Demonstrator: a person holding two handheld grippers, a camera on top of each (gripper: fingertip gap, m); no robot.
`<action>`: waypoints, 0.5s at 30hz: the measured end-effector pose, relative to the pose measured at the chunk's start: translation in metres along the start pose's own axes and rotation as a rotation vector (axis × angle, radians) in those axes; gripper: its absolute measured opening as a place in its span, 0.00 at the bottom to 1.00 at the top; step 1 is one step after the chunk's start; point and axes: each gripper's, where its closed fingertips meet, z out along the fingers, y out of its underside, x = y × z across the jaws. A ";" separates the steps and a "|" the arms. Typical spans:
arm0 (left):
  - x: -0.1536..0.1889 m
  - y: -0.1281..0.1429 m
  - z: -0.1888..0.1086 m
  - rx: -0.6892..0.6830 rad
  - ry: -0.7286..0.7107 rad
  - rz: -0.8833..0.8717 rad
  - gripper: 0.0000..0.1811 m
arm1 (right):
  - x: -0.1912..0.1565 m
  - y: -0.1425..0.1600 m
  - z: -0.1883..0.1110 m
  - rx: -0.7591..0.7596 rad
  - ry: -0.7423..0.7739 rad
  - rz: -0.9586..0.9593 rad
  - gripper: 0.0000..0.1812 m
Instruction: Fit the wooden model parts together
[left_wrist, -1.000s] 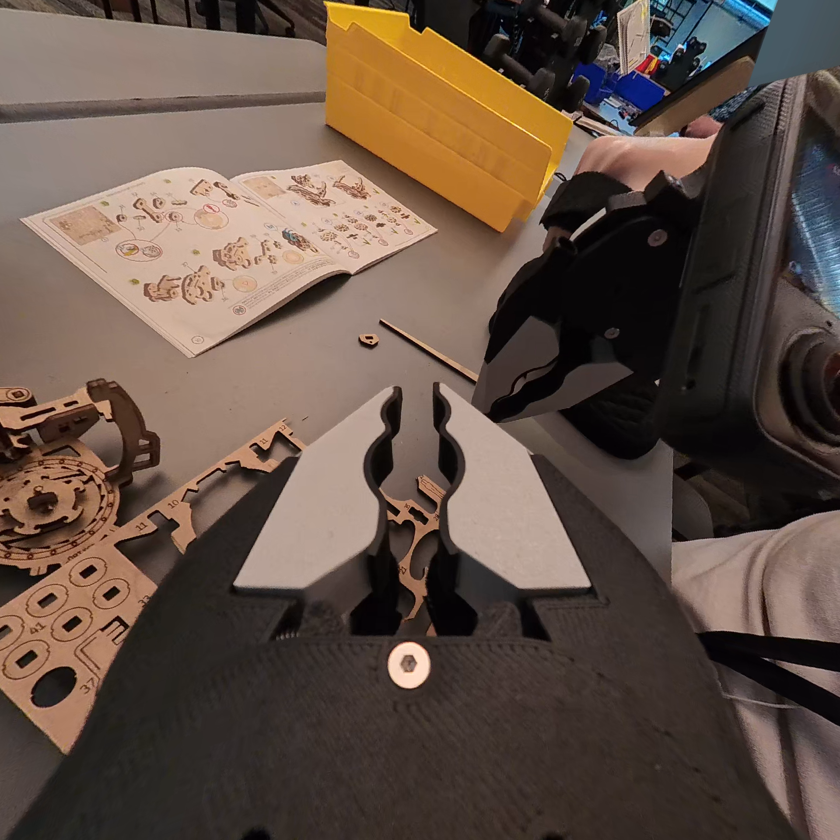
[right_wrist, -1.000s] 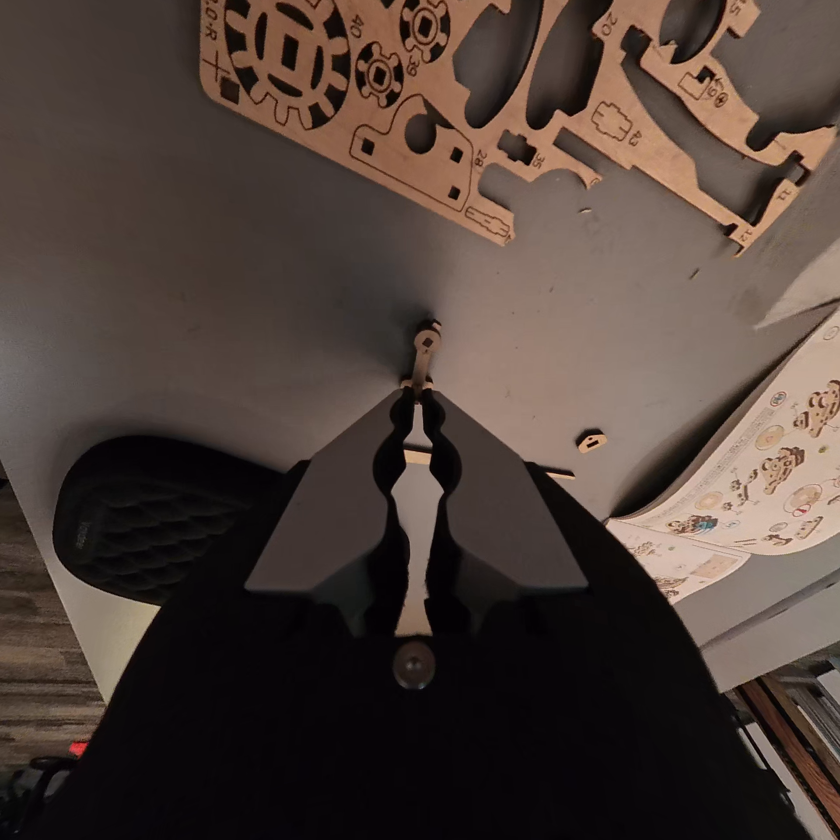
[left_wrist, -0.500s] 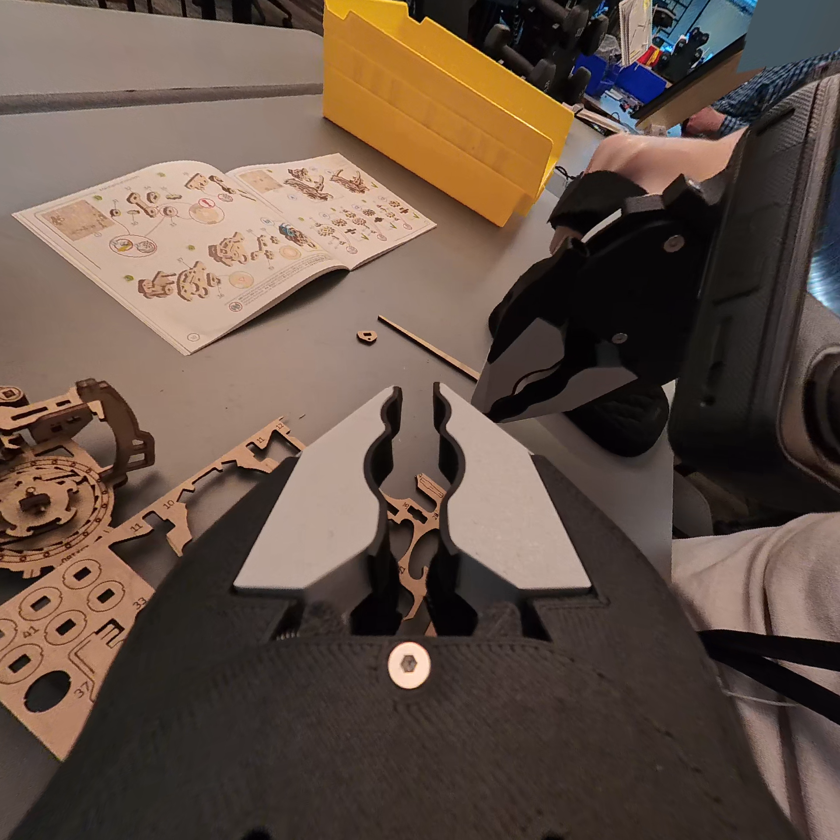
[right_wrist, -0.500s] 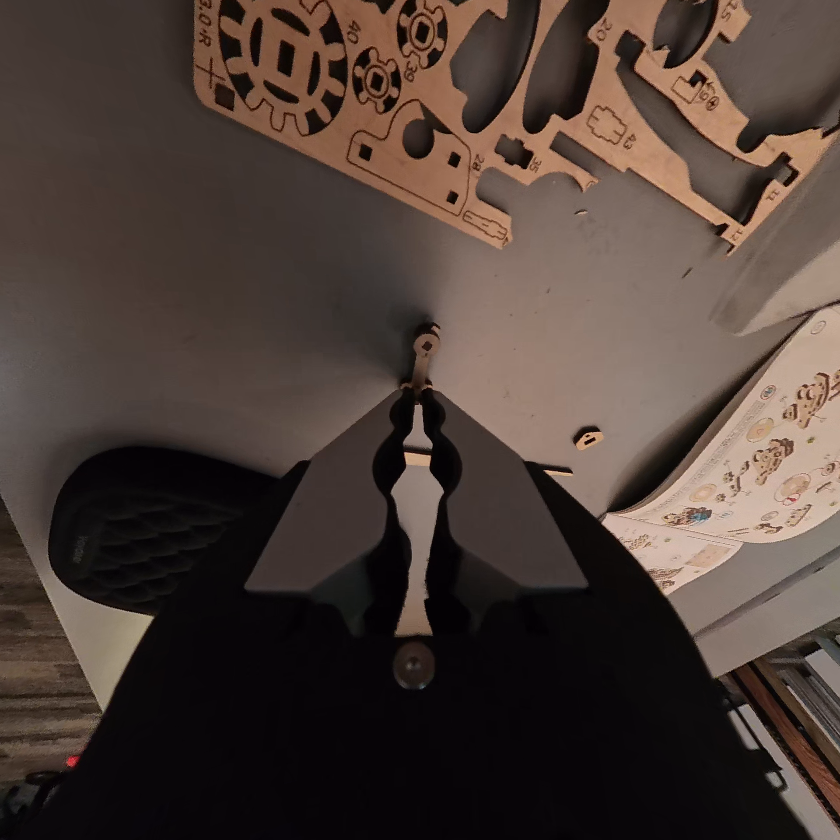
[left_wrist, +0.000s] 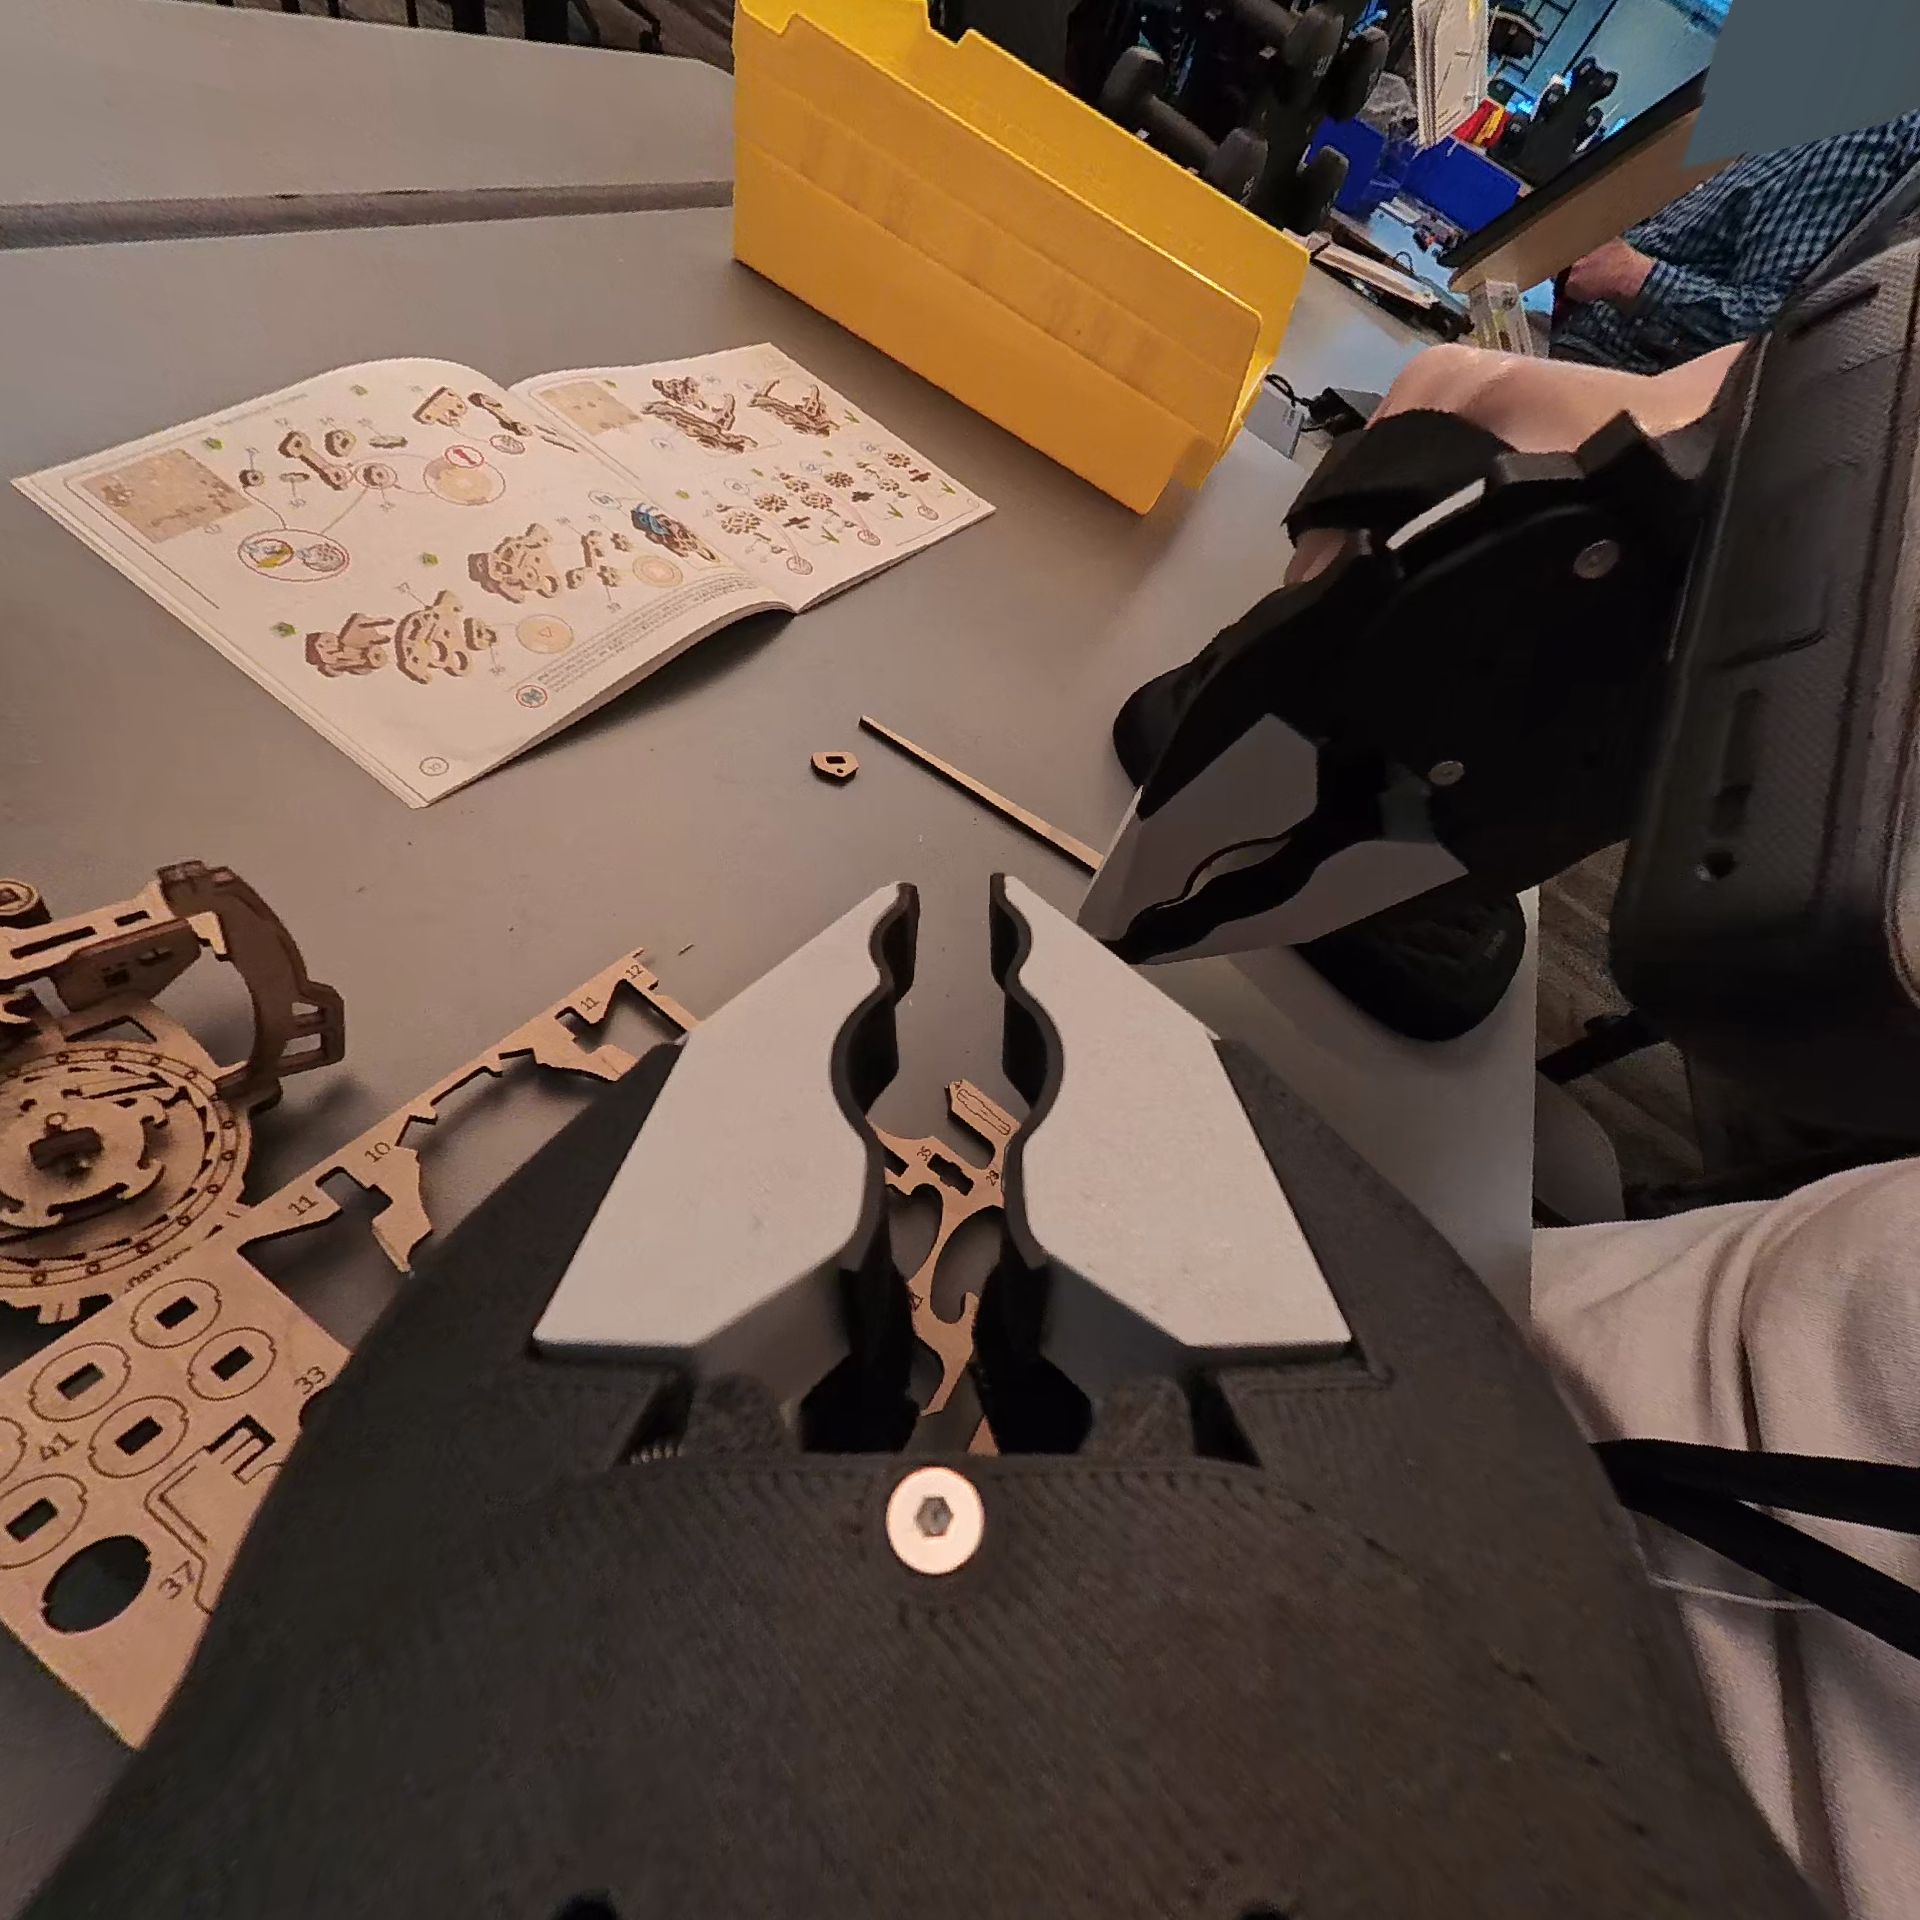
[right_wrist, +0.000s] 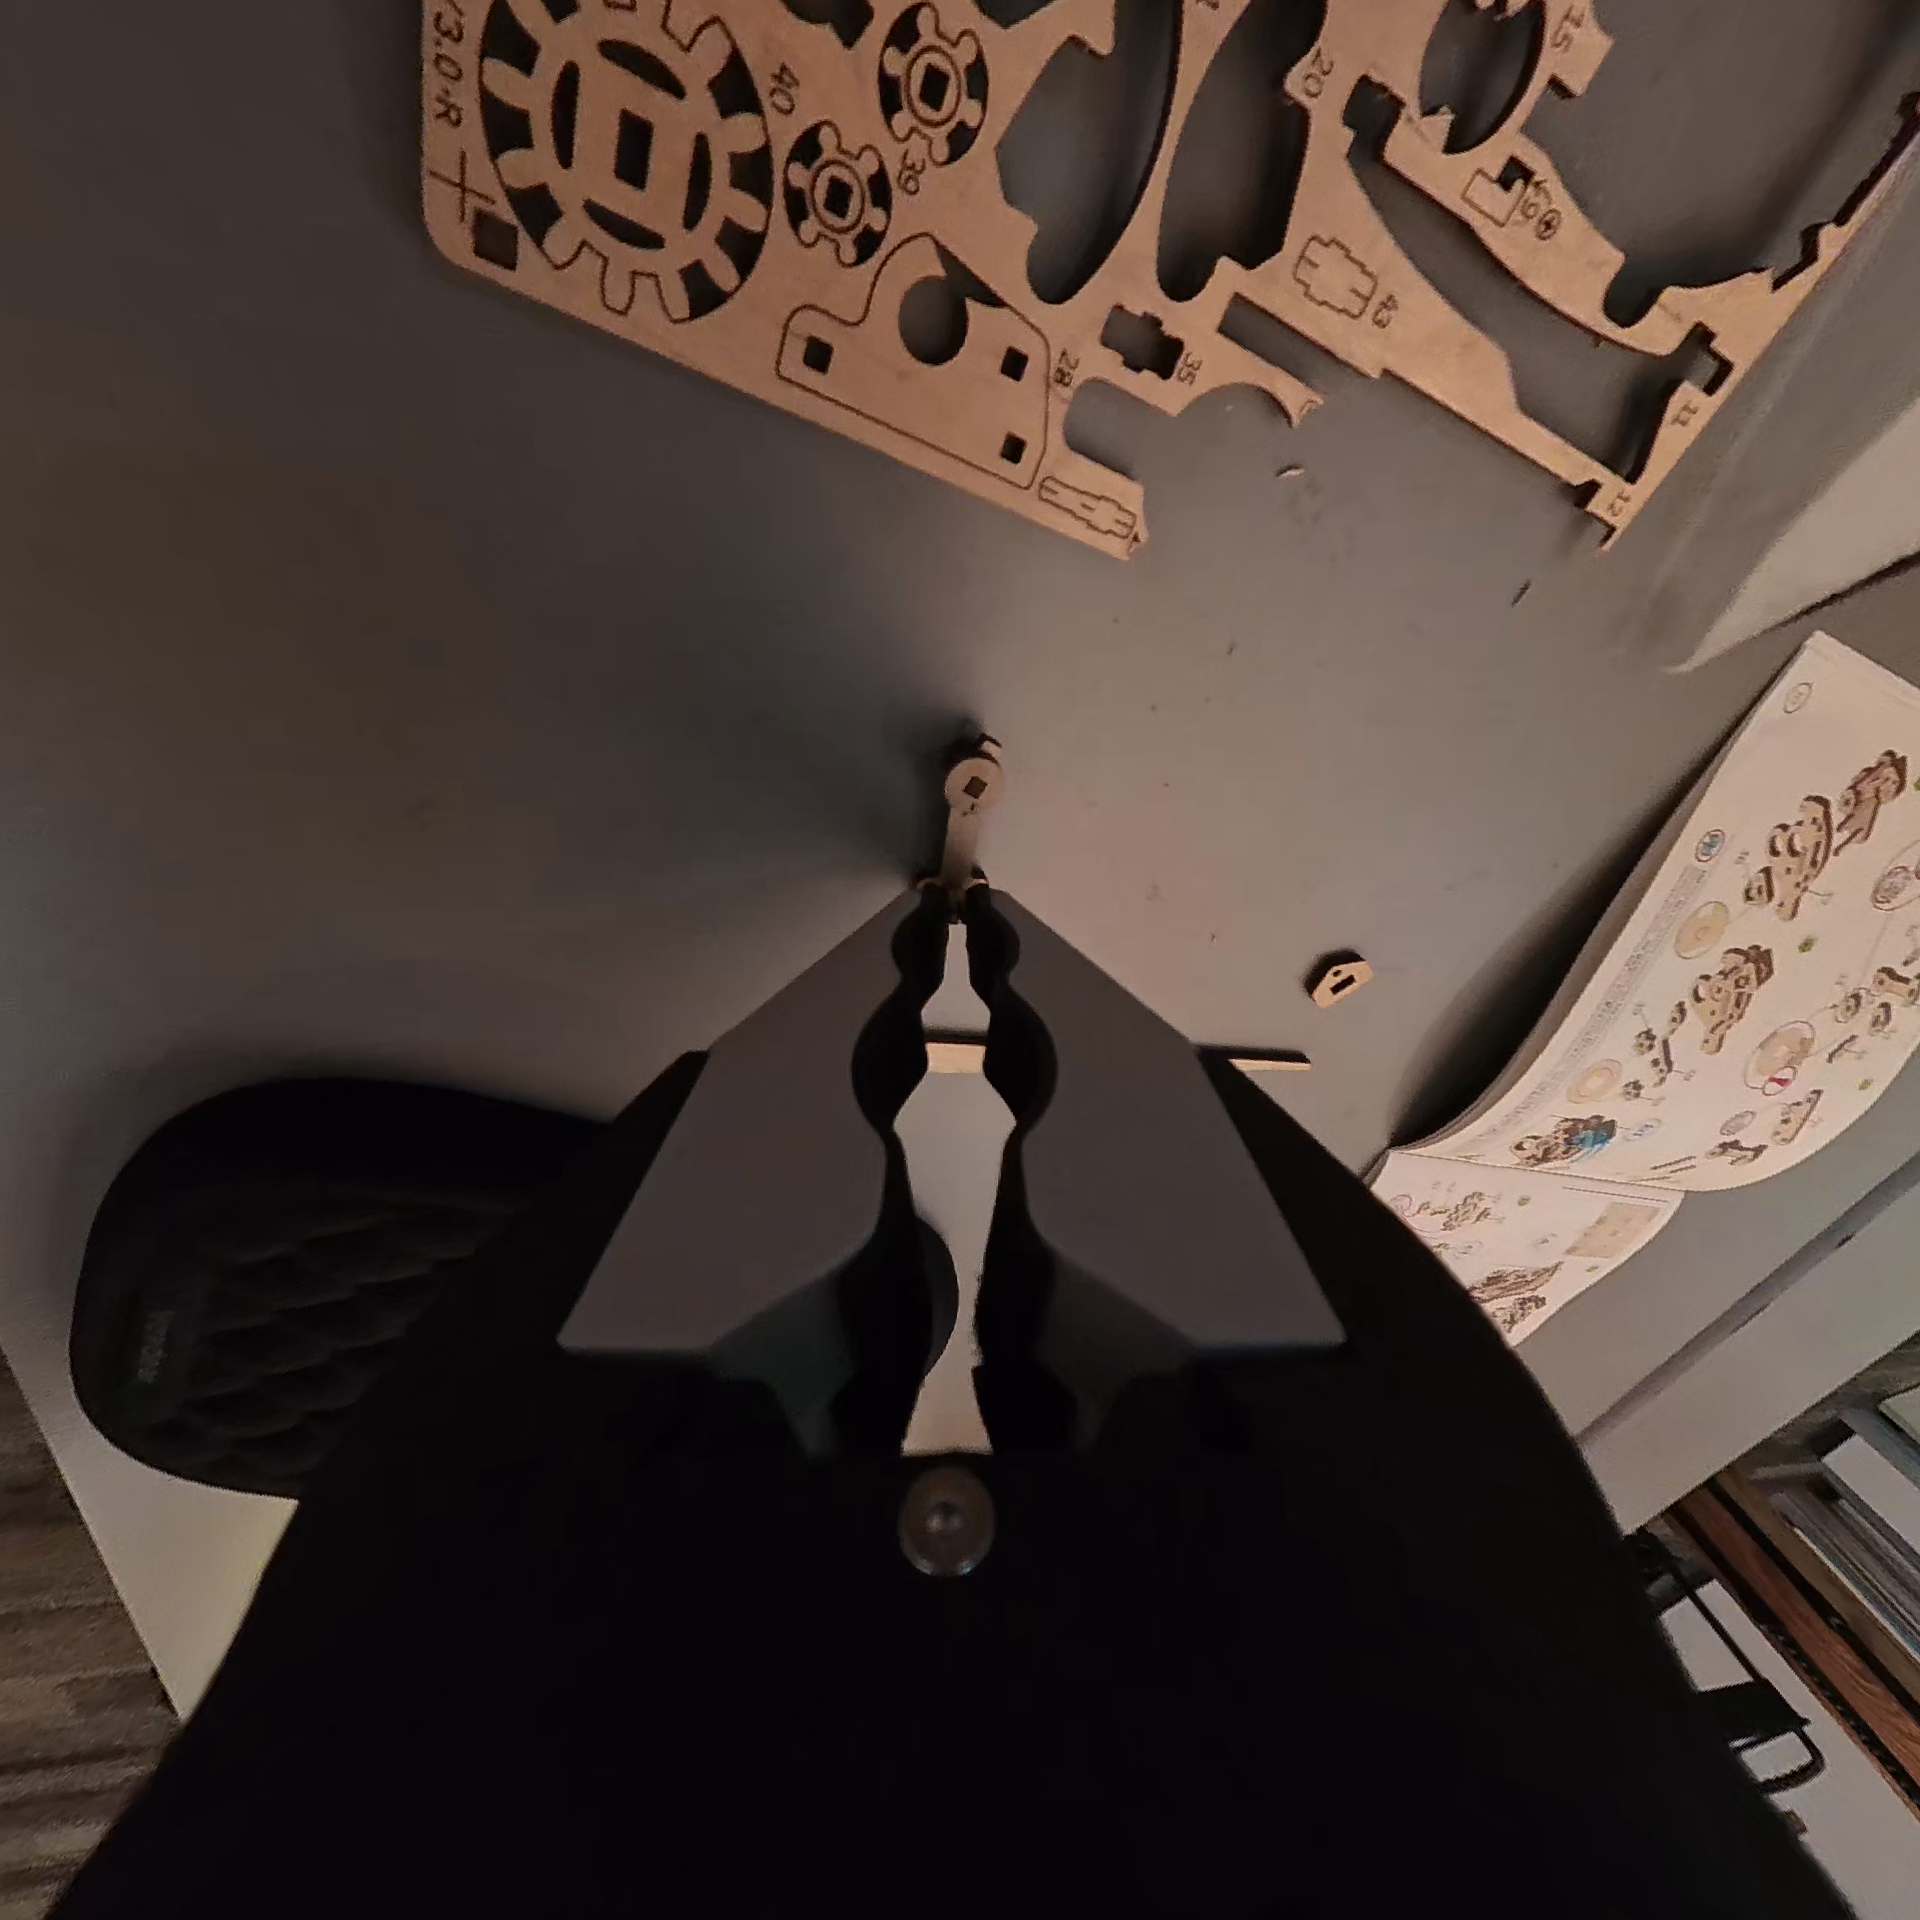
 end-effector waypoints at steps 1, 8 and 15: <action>0.000 0.000 0.000 -0.002 -0.001 0.000 0.07 | 0.000 0.000 0.000 0.002 -0.010 -0.004 0.01; -0.001 -0.015 -0.013 0.103 0.027 -0.033 0.13 | 0.012 -0.002 -0.009 0.286 -0.104 0.221 0.01; 0.014 -0.043 -0.031 0.281 0.119 -0.013 0.15 | 0.031 -0.027 -0.130 1.398 -0.542 0.536 0.01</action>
